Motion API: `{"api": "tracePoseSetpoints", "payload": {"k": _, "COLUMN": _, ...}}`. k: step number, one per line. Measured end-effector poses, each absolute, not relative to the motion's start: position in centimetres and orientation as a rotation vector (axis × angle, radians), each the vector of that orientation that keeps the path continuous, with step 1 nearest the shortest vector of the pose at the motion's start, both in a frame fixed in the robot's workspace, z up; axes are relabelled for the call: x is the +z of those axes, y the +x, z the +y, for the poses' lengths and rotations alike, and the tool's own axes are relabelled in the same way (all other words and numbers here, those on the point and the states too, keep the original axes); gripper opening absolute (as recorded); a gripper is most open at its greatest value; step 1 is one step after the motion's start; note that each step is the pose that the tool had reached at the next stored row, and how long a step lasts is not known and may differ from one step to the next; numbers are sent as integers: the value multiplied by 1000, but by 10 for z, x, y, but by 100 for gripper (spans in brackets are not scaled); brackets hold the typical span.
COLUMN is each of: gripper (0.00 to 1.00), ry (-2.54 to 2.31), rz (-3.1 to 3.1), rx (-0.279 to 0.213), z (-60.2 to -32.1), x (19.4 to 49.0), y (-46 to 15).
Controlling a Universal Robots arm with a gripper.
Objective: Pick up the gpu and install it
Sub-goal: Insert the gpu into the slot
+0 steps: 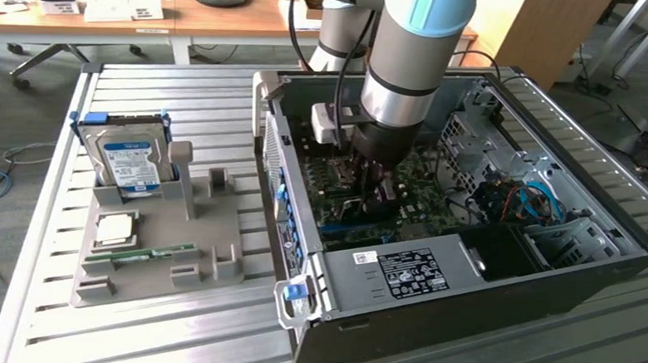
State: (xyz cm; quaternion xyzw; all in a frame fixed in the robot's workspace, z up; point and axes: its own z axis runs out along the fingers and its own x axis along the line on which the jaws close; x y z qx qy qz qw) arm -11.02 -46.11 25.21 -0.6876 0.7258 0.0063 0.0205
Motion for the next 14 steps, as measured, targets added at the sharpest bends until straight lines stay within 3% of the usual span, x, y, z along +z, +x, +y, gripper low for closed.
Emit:
{"api": "tracePoseSetpoints", "payload": {"k": 6, "gripper": 47, "ry": -2132, "rz": 2251, "rx": 19, "z": -461, "x": 252, "y": -110}}
{"api": "tracePoseSetpoints", "payload": {"k": 9, "gripper": 39, "ry": -2132, "rz": 2251, "rx": 19, "z": -461, "x": 252, "y": -110}}
{"api": "tracePoseSetpoints", "payload": {"k": 11, "gripper": 27, "ry": -2133, "rz": 2251, "rx": 19, "z": -461, "x": 252, "y": -110}}
{"api": "tracePoseSetpoints", "payload": {"k": 14, "gripper": 27, "ry": -2132, "rz": 2251, "rx": 19, "z": -461, "x": 252, "y": -110}}
